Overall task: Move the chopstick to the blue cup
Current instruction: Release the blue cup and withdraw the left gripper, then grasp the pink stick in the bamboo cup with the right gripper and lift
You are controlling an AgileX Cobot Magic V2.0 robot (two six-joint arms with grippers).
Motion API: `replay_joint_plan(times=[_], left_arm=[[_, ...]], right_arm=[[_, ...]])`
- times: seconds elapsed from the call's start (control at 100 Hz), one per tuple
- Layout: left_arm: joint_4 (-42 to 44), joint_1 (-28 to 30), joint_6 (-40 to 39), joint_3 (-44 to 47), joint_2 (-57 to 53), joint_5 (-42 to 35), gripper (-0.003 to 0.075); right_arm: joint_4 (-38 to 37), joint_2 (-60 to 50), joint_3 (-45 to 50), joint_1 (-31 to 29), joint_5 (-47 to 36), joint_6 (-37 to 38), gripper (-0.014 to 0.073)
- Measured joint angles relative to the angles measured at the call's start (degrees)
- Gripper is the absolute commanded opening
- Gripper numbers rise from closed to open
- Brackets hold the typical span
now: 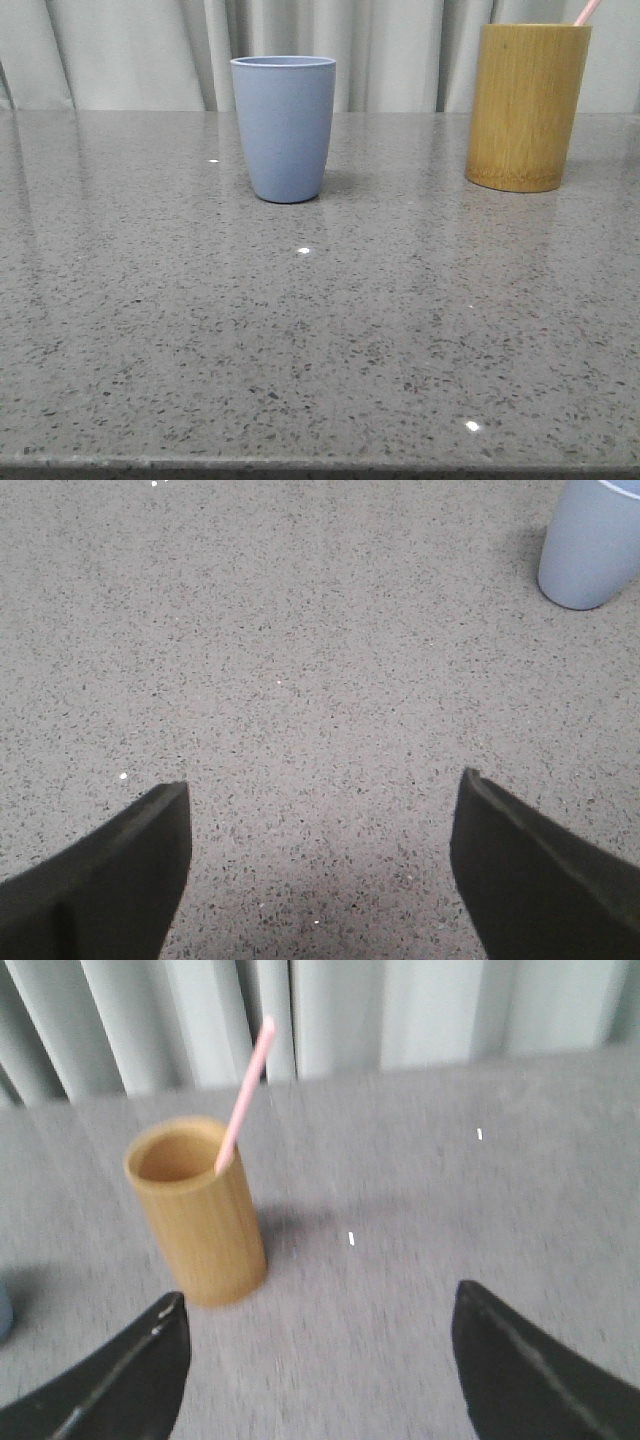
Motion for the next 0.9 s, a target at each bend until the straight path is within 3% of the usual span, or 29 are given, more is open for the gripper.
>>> replay_joint_plan(times=[0.35, 0.66, 0.9], left_arm=[[0.0, 0.0, 0.0, 0.0, 0.0, 0.0, 0.0526], [0.0, 0.0, 0.0, 0.0, 0.0, -0.1, 0.0526], [0.0, 0.0, 0.0, 0.0, 0.0, -0.1, 0.0526]], right_arm=[[2.2, 14.8, 0.0, 0.2, -19.0, 0.0, 0.055], [5.3, 28.4, 0.0, 6.1, -33.8, 0.0, 0.055], [5.6, 34.8, 0.0, 6.6, -41.8, 0.5, 0.055]])
